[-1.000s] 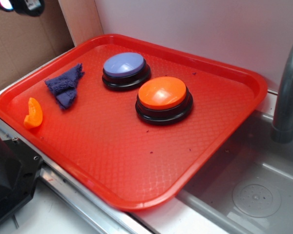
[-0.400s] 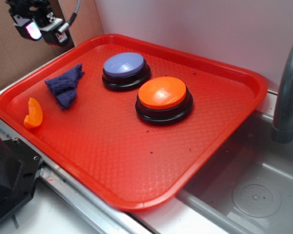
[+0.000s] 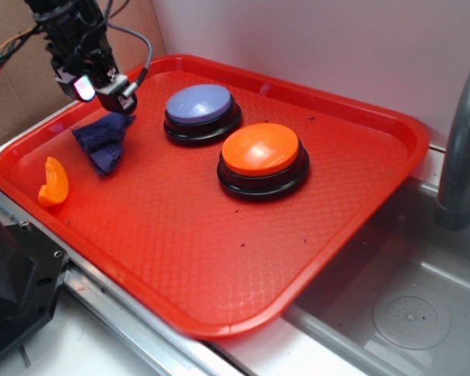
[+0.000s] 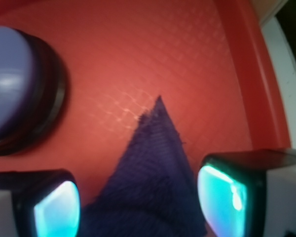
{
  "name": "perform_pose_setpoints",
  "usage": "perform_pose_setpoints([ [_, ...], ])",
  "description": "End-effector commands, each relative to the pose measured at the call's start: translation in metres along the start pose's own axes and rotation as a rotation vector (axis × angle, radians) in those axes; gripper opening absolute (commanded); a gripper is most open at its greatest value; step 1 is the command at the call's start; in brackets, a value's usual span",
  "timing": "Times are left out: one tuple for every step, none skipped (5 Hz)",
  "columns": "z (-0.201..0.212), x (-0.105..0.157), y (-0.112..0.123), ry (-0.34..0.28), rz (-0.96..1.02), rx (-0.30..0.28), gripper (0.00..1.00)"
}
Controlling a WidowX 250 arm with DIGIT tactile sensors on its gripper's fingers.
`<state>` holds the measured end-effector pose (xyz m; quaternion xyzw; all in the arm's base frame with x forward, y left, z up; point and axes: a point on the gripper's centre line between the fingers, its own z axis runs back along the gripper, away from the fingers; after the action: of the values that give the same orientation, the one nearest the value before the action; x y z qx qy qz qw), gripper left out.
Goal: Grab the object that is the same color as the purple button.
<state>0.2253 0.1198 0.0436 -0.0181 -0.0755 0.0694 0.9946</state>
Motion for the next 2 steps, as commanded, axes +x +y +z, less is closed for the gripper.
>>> perform_pose_setpoints([
  [-0.0136,0.0073,0.0103,-0.007,0.018,-0.009,1.00],
  [-0.0210,0.0052,0.0077,0.012,0.013,-0.021,1.00],
])
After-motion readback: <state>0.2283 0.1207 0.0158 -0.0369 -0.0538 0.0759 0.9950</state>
